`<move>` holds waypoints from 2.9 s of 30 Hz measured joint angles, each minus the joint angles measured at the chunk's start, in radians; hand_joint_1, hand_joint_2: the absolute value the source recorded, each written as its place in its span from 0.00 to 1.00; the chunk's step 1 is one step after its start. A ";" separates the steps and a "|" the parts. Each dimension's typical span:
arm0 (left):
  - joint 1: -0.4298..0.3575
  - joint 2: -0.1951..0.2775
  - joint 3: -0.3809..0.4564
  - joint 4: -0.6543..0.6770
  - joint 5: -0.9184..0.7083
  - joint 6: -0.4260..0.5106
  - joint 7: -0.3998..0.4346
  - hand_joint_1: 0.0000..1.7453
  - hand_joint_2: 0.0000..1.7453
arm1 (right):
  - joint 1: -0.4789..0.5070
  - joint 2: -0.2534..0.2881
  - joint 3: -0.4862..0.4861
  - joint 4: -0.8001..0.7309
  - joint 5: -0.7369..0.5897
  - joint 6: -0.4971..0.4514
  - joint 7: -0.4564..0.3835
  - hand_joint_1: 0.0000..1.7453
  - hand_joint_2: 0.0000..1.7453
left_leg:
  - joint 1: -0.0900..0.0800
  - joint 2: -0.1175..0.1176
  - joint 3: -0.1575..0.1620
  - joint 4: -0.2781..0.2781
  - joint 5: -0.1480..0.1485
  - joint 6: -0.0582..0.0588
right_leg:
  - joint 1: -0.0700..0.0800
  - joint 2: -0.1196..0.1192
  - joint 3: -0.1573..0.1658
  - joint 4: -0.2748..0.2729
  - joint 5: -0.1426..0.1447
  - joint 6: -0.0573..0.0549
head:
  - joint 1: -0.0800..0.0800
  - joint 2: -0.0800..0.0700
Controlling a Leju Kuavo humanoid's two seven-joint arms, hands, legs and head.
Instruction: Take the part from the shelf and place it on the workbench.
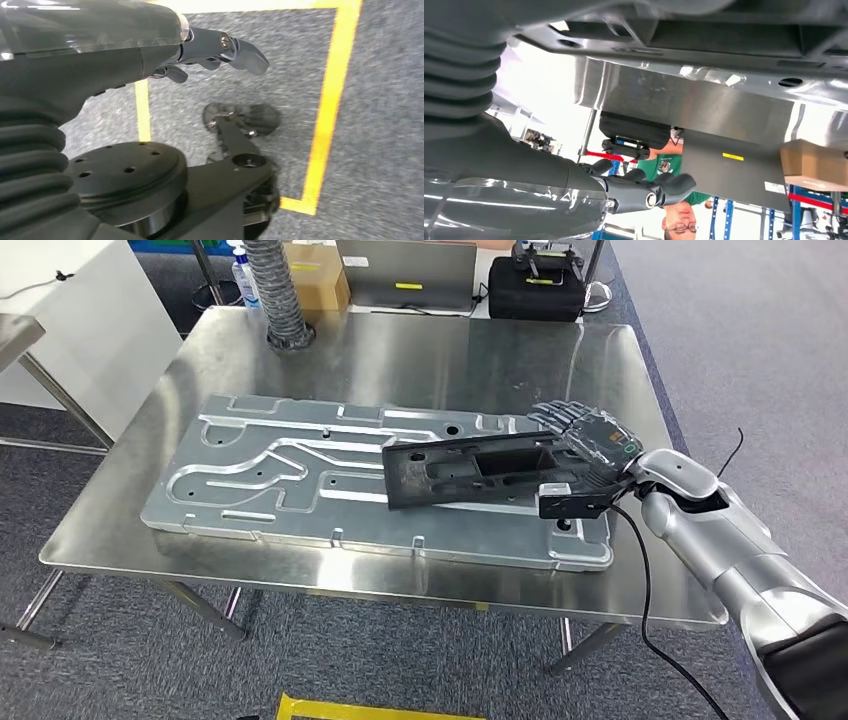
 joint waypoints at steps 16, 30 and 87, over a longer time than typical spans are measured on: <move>0.002 0.001 0.025 0.000 0.007 -0.010 0.058 0.00 0.00 | -0.025 0.040 0.011 0.048 -0.031 0.007 -0.010 0.00 0.00 | -0.004 0.002 0.038 -0.009 -0.011 0.033 | -0.001 0.002 -0.033 0.013 0.020 0.029 | 0.000 0.000; -0.002 0.000 0.031 0.000 -0.008 -0.025 0.058 0.00 0.00 | -0.027 0.030 0.006 0.051 -0.030 -0.004 0.002 0.00 0.00 | -0.011 0.004 -0.072 -0.019 0.108 0.024 | 0.019 -0.003 0.109 -0.028 -0.073 -0.008 | 0.000 0.000; 0.015 0.000 0.111 0.000 -0.015 -0.009 0.060 0.00 0.00 | 0.552 -0.003 -0.686 0.263 -0.446 -0.145 -0.111 0.00 0.00 | -0.008 -0.002 -0.003 -0.020 0.016 0.054 | 0.015 -0.008 0.069 0.057 -0.059 0.016 | -0.001 0.000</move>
